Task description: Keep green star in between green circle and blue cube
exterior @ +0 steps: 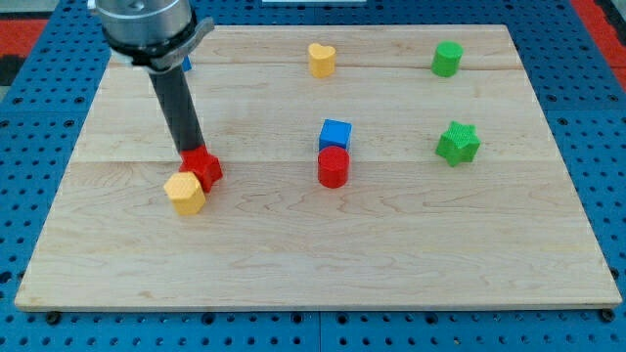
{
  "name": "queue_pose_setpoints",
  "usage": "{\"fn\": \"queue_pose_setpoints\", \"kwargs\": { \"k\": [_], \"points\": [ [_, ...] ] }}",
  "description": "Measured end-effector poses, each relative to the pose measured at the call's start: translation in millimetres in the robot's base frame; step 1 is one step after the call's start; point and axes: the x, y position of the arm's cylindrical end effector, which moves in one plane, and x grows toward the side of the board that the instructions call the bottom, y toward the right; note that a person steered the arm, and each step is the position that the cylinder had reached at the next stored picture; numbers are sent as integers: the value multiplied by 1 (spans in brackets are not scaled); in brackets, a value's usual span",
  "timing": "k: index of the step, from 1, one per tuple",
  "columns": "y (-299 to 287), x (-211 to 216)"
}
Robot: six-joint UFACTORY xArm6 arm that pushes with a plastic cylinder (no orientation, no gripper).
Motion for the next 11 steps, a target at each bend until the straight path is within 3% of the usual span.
{"fn": "queue_pose_setpoints", "kwargs": {
  "k": [1, 2, 3, 5, 6, 7, 9, 10, 11],
  "points": [
    [40, -26],
    [73, -96],
    [172, -129],
    [379, -95],
    [416, -35],
    [366, 31],
    [345, -21],
    [292, -21],
    [274, -47]
  ]
}}
